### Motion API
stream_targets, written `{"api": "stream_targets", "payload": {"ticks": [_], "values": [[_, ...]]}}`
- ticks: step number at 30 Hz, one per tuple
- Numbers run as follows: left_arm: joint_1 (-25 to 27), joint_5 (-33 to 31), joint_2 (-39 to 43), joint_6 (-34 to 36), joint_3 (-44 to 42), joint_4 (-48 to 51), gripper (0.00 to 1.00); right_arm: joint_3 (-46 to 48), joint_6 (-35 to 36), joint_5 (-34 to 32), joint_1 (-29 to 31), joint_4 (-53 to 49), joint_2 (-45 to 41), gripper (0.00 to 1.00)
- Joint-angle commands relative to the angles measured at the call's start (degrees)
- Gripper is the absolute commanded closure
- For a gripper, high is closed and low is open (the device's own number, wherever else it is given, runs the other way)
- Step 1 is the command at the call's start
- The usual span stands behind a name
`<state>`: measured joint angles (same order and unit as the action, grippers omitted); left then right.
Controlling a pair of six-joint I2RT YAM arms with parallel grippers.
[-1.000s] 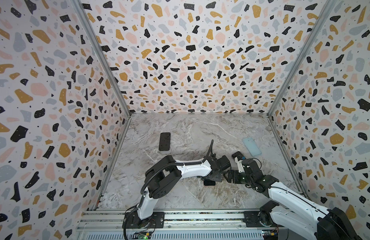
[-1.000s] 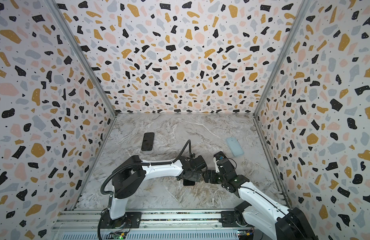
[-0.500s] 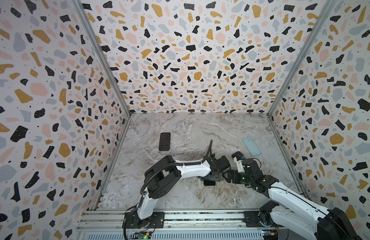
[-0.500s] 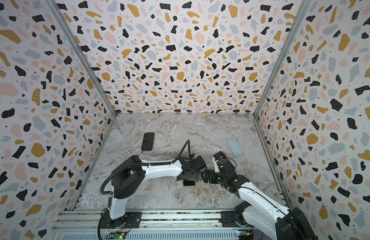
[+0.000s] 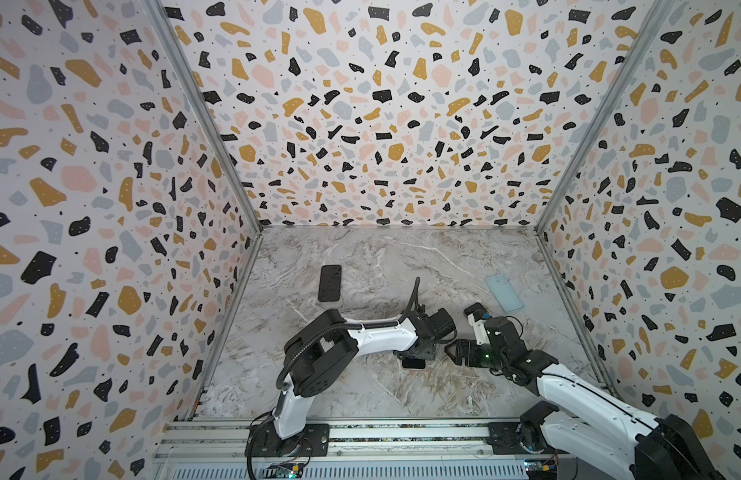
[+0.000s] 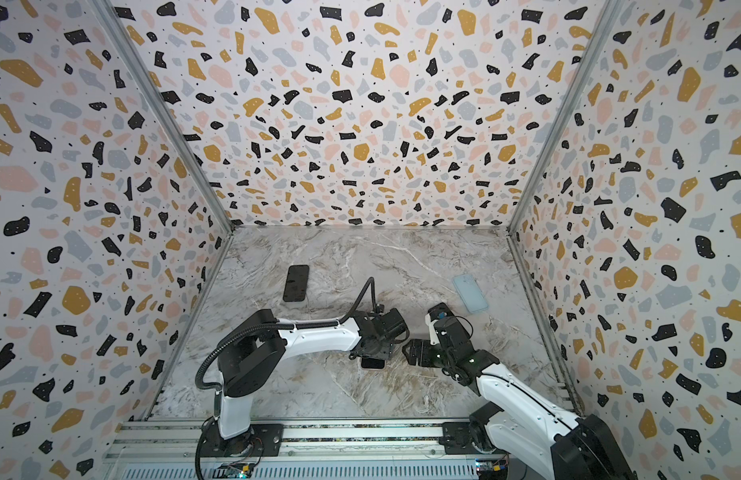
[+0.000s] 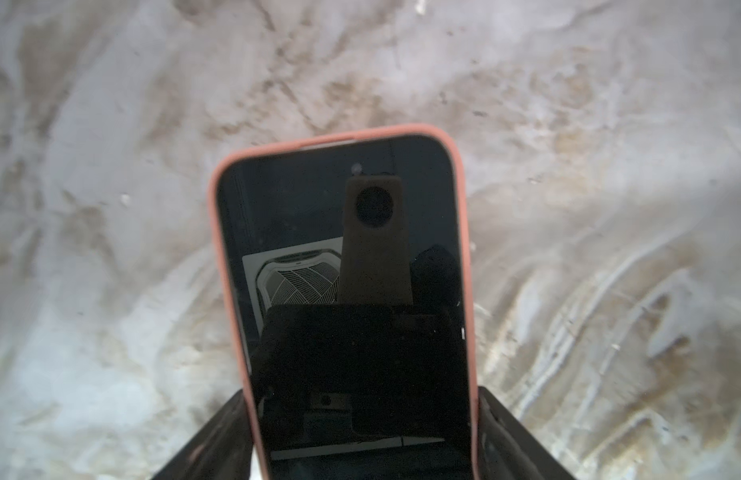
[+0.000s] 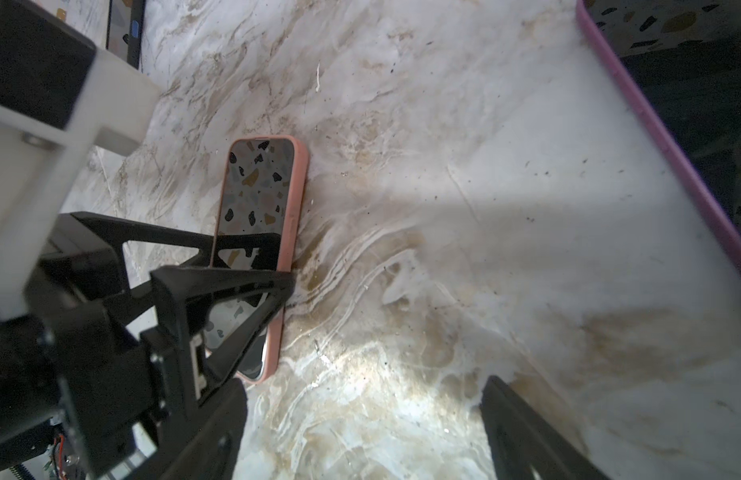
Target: Put the phone into the phone case
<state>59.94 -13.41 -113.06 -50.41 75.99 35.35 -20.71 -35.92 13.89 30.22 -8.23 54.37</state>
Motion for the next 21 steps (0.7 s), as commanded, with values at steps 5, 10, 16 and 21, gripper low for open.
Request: {"api": "stream_targets", "payload": {"ticks": [5,10,16,21], "values": [[-4.7,-3.4,4.0,7.6,0.7,3.4,0.27,-0.2,-0.4,1.0,-0.2,1.1,0.9,0.12],[-10.2,-5.7,4.1,13.4,3.0,6.2,0.27,-0.8,-0.1,0.7,-0.2,1.8,1.5,0.12],[-18.7,-4.1,0.6,21.5,8.0,5.2,0.3,-1.7,-0.8,2.3,-0.2,3.7,3.5,0.14],[-25.1,-2.1,-6.4,26.6,16.1,5.5,0.32,-2.3,-1.1,2.8,-0.1,4.4,4.1,0.15]]}}
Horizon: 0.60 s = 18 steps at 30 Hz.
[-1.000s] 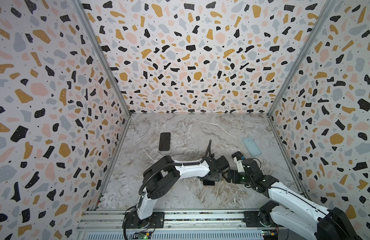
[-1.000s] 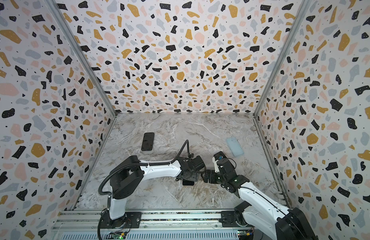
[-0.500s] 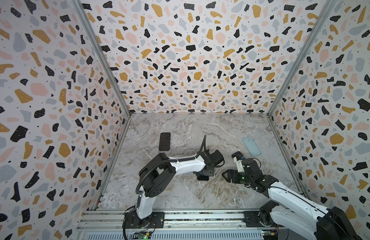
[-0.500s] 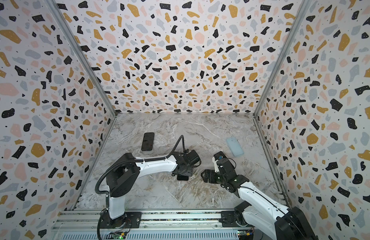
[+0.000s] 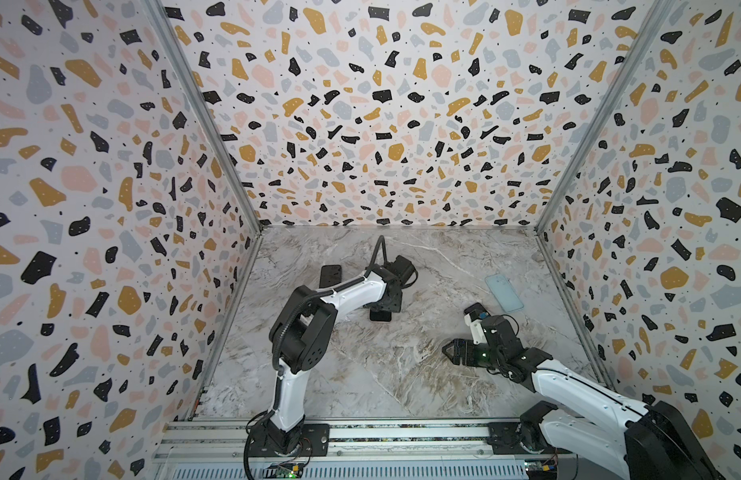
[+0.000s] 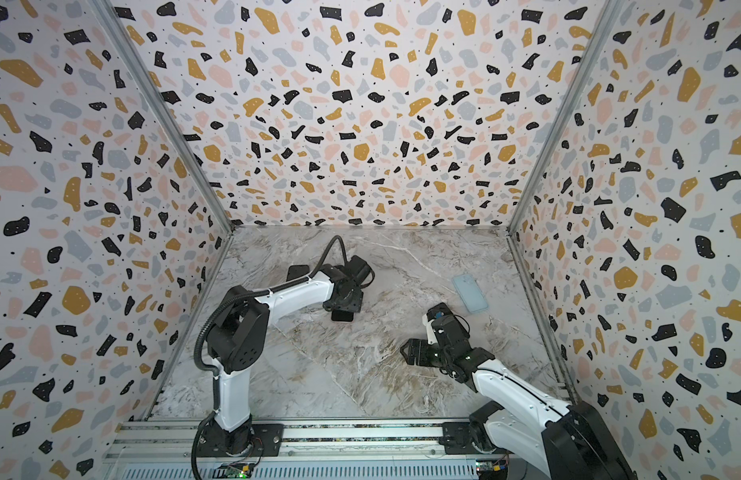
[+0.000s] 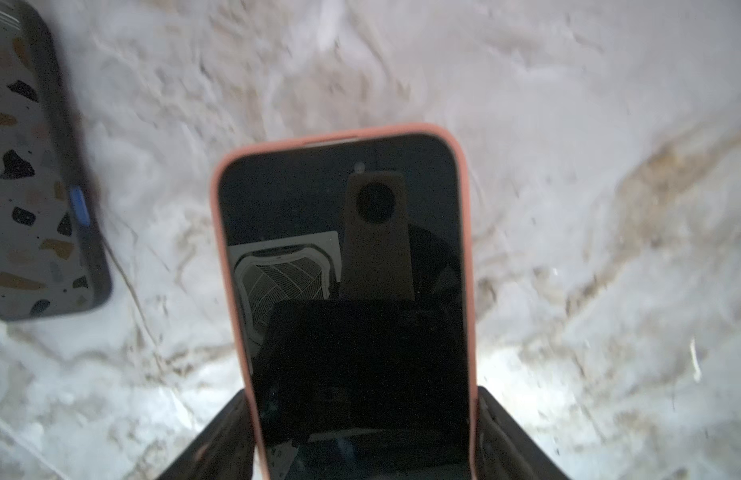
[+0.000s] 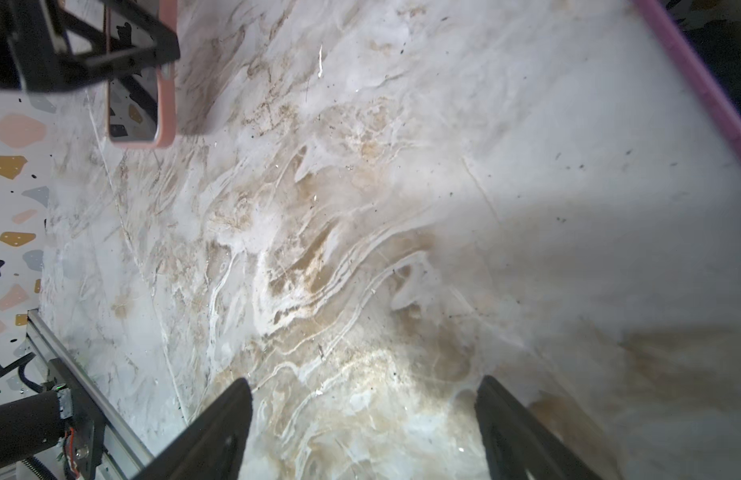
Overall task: Put the phone into the phone case
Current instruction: 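Carry the cased phone with the left gripper toward the far table edge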
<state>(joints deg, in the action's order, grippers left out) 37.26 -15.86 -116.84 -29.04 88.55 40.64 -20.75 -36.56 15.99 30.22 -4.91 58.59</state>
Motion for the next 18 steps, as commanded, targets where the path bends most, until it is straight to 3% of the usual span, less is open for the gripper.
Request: {"api": "stream_targets", "payload": {"ticks": [1,6,18], "values": [[-3.8,1.2,-4.6,6.1,6.1,1.0,0.33,-2.3,-0.4,0.9,-0.1,1.1,-0.2,0.15],[-7.3,2.2,-10.8,10.6,17.3,6.0,0.33,-3.1,-0.2,0.2,0.0,-0.1,-0.9,0.15],[-12.5,3.9,-12.8,12.5,18.0,4.7,0.33,-3.9,0.1,0.3,0.0,0.7,0.6,0.17]]}}
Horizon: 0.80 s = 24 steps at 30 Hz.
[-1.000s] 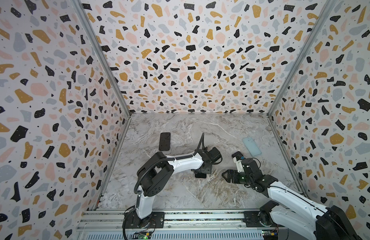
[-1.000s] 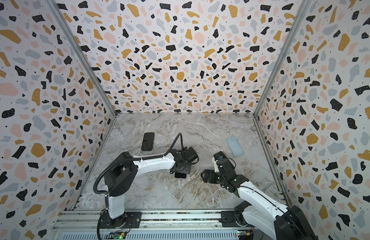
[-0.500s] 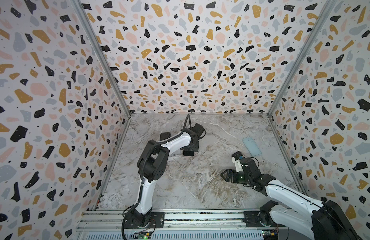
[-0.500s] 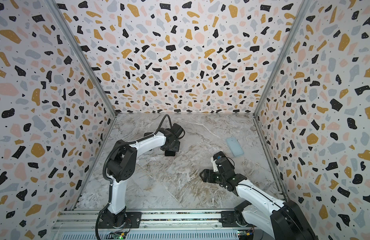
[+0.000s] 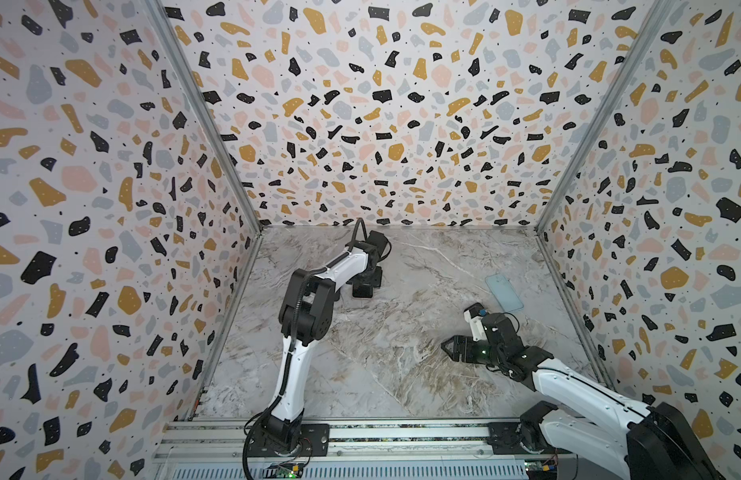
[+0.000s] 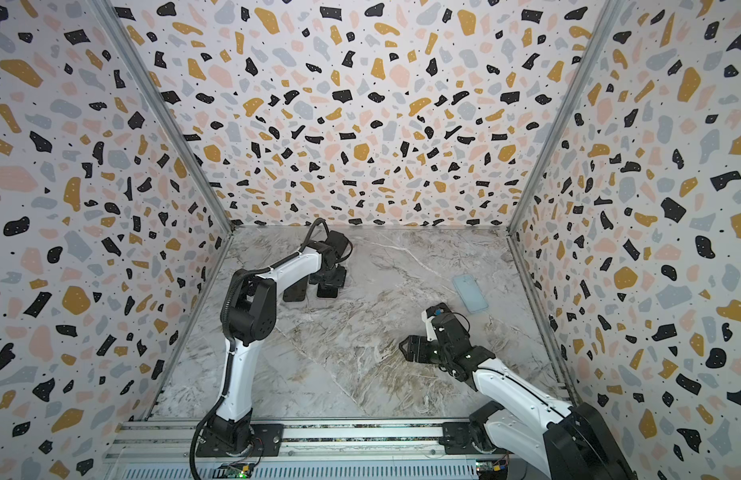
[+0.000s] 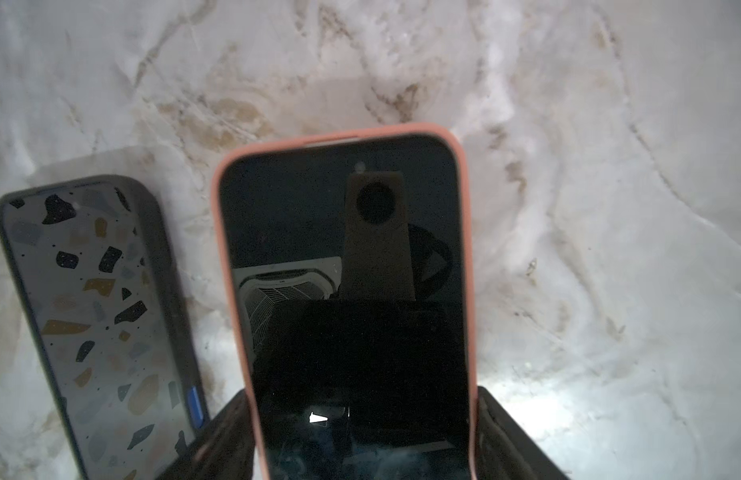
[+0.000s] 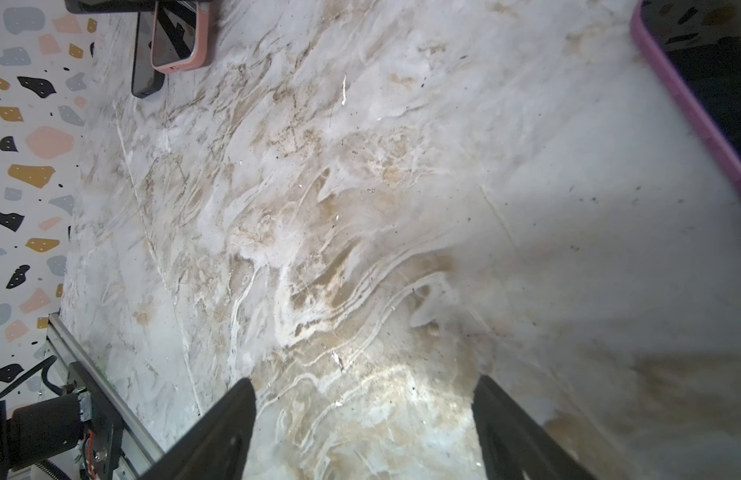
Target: Put the phone into the phone case
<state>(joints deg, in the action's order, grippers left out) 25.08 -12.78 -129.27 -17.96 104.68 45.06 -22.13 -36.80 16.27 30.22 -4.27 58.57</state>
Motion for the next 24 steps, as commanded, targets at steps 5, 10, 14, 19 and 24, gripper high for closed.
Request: {"api": "stream_targets", "payload": {"ticks": [5,10,14,19,24], "values": [[-1.0,1.5,-1.7,1.8,1.8,0.1,0.33,-2.4,-0.1,0.5,0.0,0.6,0.7,0.19],[-1.9,2.8,-2.5,1.6,2.3,-0.4,0.32,-2.0,0.1,0.3,0.0,0.5,-0.4,0.19],[-2.0,3.4,-2.9,0.7,1.9,-0.8,0.31,-2.2,0.1,0.4,0.0,0.5,-0.5,0.19],[-2.1,2.9,-2.8,-1.4,0.9,-1.6,0.29,-2.3,0.1,0.7,0.0,0.5,-0.2,0.19],[-2.1,2.7,-2.0,-3.4,-0.1,-2.0,0.25,-2.7,0.1,0.7,0.0,0.4,-0.1,0.19]]}}
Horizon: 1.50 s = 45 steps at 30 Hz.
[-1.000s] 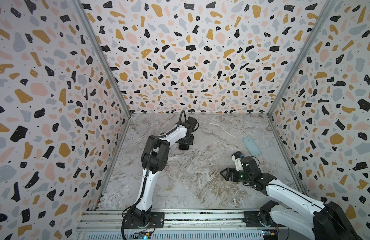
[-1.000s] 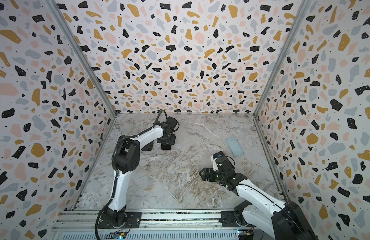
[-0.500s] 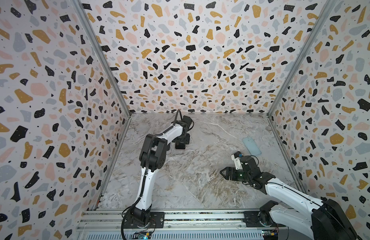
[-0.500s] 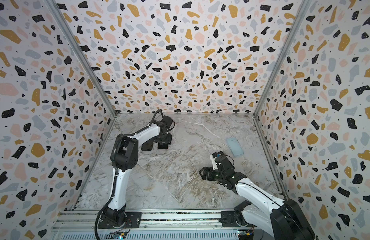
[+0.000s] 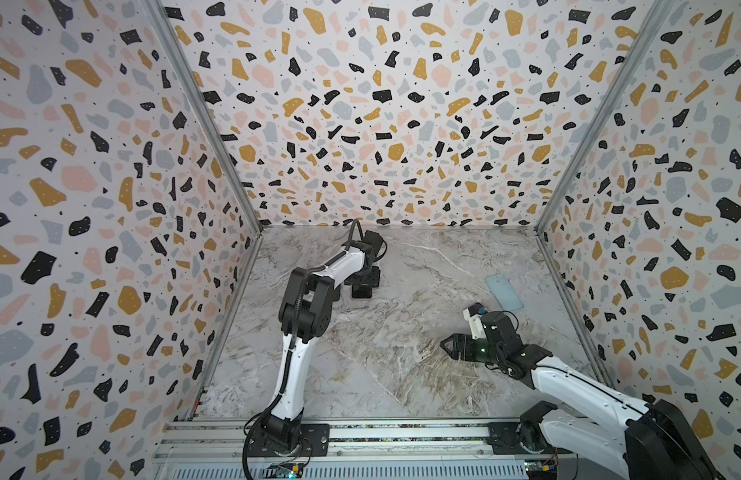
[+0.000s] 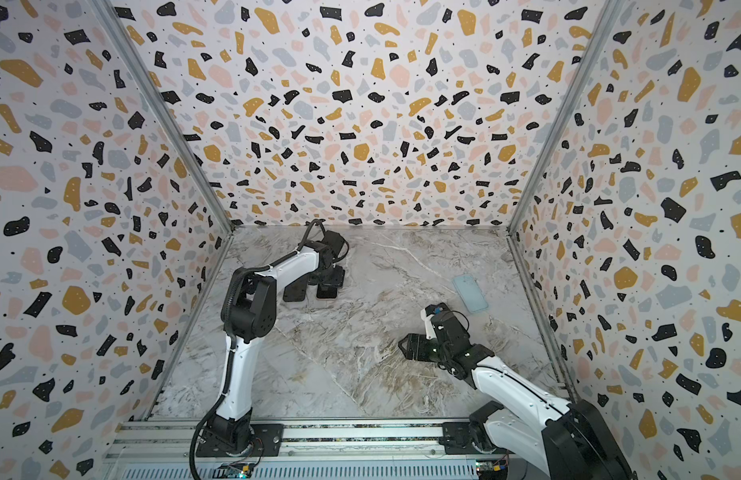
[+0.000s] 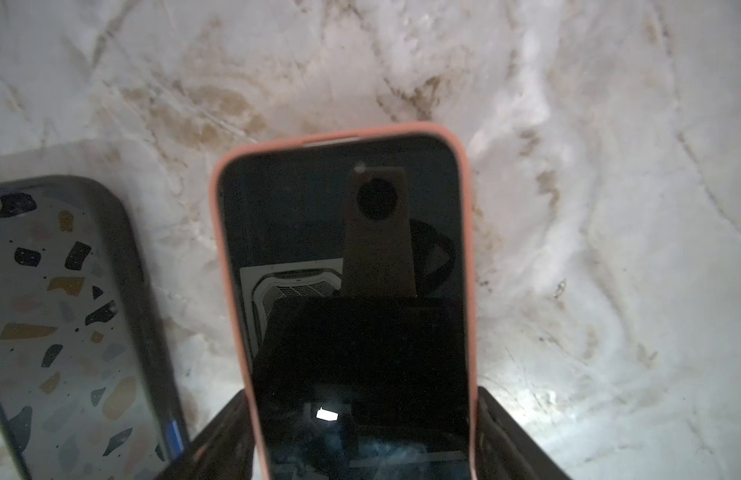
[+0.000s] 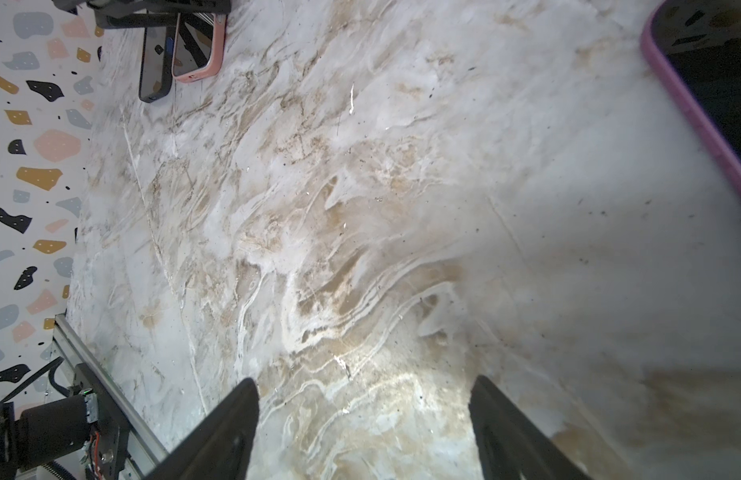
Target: Put the phone into the phone case
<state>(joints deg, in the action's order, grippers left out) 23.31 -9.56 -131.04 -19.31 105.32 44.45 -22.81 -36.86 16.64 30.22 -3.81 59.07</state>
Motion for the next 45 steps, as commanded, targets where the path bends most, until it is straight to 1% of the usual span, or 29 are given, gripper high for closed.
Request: {"api": "stream_targets", "payload": {"ticks": [1,5,8,13,16,19,22,24,27,30,32,34,36,37,39,42,43,45], "values": [[-0.3,-0.5,0.0,-2.6,-1.2,-1.7,0.25,-2.0,0.2,0.4,0.0,0.0,-0.6,0.19],[-0.4,0.6,0.9,-4.7,-4.0,-4.1,0.23,-2.1,0.1,0.6,0.0,-0.1,-0.5,0.19],[-0.4,0.2,0.8,-5.0,-4.4,-4.4,0.2,-2.7,0.6,0.4,0.0,-0.9,-0.4,0.19],[-0.4,-1.6,2.5,-5.0,-5.3,-4.6,0.13,-4.5,1.7,-2.0,-0.2,-3.6,-0.6,0.19],[-0.4,-2.4,4.1,-4.7,-4.3,-3.3,0.1,-6.2,2.6,-3.0,-0.7,-5.0,-0.6,0.19],[-0.2,-0.7,7.4,-4.8,-4.0,-2.6,0.08,-9.4,4.3,-5.4,-1.8,-7.5,-0.1,0.19],[0.8,1.1,12.2,-4.9,-6.1,-2.7,0.08,-14.1,6.8,-11.5,-4.1,-11.3,1.3,0.19],[2.2,2.1,15.8,-5.2,-9.6,-4.0,0.07,-16.7,7.4,-16.6,-5.8,-13.0,2.6,0.2],[5.3,4.6,21.1,-5.9,-16.4,-7.1,0.07,-19.7,6.5,-24.1,-8.6,-13.9,5.3,0.25],[8.6,7.9,24.3,-6.5,-22.2,-9.9,0.07,-21.7,4.8,-30.7,-10.8,-13.1,8.9,0.31],[10.7,9.9,25.3,-6.3,-24.7,-10.6,0.07,-22.7,6.2,-30.5,-12.7,-10.1,12.5,0.32],[12.3,11.7,25.9,-6.3,-26.9,-11.3,0.07,-22.5,12.1,-23.7,-14.9,-4.3,16.8,0.32],[13.7,13.6,26.9,-6.2,-29.3,-12.8,0.08,-24.7,15.0,-20.0,-17.3,-1.6,22.2,0.35],[14.0,13.8,27.3,-6.3,-30.1,-13.3,0.08,-26.2,16.2,-19.8,-18.1,-1.3,24.7,0.36],[14.6,15.3,28.2,-6.5,-31.9,-14.8,0.08,-30.9,18.2,-23.0,-19.6,-3.1,30.4,0.38],[15.6,16.1,28.6,-6.3,-33.0,-15.2,0.08,-35.8,20.9,-28.1,-21.6,-5.4,35.9,0.4],[15.8,16.2,28.6,-6.2,-33.0,-15.1,0.08,-36.6,21.4,-28.0,-22.5,-5.8,37.2,0.41],[16.0,16.8,28.6,-6.2,-33.3,-15.5,0.08,-37.8,22.1,-25.2,-25.0,-6.3,39.5,0.43]]}}
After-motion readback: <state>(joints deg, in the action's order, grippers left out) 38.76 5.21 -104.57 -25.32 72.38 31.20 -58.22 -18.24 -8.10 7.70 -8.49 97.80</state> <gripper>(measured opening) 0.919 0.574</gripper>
